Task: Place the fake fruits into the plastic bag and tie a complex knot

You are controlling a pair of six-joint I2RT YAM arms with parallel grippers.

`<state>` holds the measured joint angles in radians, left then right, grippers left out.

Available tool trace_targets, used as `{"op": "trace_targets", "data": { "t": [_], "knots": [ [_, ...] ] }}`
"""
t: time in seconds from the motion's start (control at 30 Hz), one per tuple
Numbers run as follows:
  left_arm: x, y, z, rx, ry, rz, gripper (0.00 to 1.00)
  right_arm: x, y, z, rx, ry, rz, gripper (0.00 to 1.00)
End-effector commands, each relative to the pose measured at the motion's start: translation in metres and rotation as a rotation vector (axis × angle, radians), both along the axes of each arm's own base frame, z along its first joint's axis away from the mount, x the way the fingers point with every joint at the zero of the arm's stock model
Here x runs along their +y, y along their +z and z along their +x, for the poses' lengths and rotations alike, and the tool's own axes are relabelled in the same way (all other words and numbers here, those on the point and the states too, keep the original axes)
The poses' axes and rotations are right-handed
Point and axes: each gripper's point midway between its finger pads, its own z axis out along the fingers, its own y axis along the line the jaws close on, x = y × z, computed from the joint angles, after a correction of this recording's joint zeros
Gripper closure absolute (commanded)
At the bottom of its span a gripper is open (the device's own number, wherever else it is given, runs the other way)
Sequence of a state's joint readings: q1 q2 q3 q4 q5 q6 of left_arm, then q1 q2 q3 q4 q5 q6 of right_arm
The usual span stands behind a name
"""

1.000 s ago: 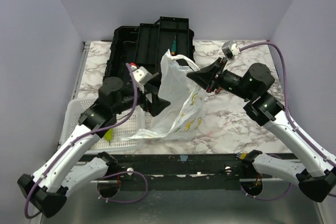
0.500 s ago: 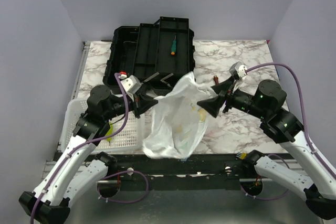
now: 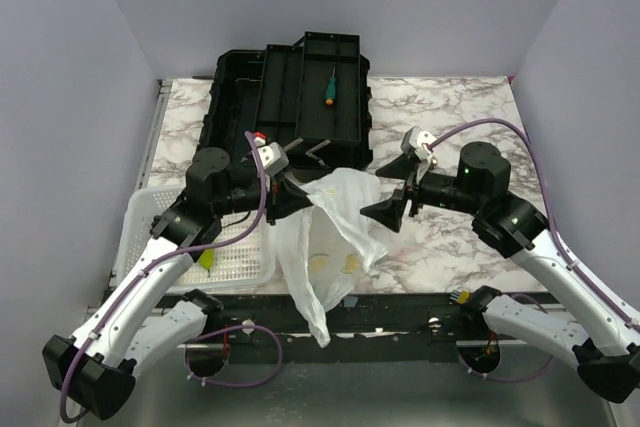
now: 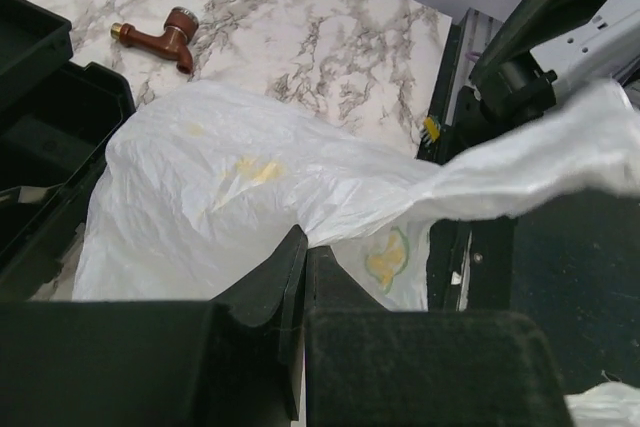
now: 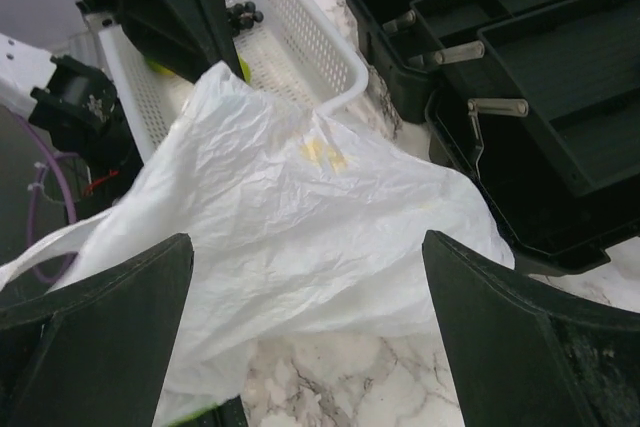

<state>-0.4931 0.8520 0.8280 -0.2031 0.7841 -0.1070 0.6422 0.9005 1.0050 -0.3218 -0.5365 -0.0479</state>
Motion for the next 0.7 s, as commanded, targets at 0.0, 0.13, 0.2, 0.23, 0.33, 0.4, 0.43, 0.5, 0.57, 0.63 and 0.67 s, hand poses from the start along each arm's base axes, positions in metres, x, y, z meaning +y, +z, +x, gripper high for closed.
{"op": "trace_targets", "data": {
  "t": [0.0, 0.13, 0.2, 0.23, 0.33, 0.4, 0.43, 0.5, 0.57, 0.63, 0.67],
  "knots": [
    [-0.004, 0.025, -0.001, 0.025, -0.037, -0.065, 1.00, 0.000, -0.010, -0.004, -0.087, 0.052, -0.021, 0.00],
    [0.001, 0.028, 0.022, 0.102, 0.057, -0.089, 1.00, -0.010, 0.015, -0.016, -0.089, 0.004, 0.071, 0.00],
    [0.004, 0.030, 0.037, 0.145, 0.113, -0.111, 1.00, -0.016, 0.038, -0.023, -0.093, -0.029, 0.166, 0.00],
    [0.006, 0.032, 0.045, 0.173, 0.142, -0.120, 1.00, -0.019, 0.049, -0.025, -0.097, -0.043, 0.209, 0.00],
    [0.010, 0.036, 0.068, 0.254, 0.217, -0.138, 1.00, -0.024, 0.076, -0.029, -0.117, -0.065, 0.285, 0.00],
    [0.012, 0.037, 0.083, 0.298, 0.264, -0.157, 1.00, -0.023, 0.071, -0.031, -0.099, -0.055, 0.270, 0.00],
    [0.013, 0.038, 0.091, 0.326, 0.285, -0.171, 1.00, -0.023, 0.061, -0.028, -0.089, -0.065, 0.245, 0.00],
    [0.015, 0.038, 0.105, 0.373, 0.323, -0.190, 1.00, -0.027, 0.033, -0.016, -0.060, -0.124, 0.171, 0.00],
    [0.016, 0.039, 0.119, 0.401, 0.365, -0.204, 1.00, -0.032, 0.010, -0.001, -0.024, -0.205, 0.112, 0.00],
    [0.018, 0.038, 0.131, 0.419, 0.401, -0.205, 1.00, -0.030, 0.006, -0.003, -0.022, -0.181, 0.098, 0.00],
    [0.018, 0.039, 0.137, 0.425, 0.413, -0.207, 1.00, -0.029, 0.010, -0.006, -0.029, -0.169, 0.114, 0.00]
  ]
}}
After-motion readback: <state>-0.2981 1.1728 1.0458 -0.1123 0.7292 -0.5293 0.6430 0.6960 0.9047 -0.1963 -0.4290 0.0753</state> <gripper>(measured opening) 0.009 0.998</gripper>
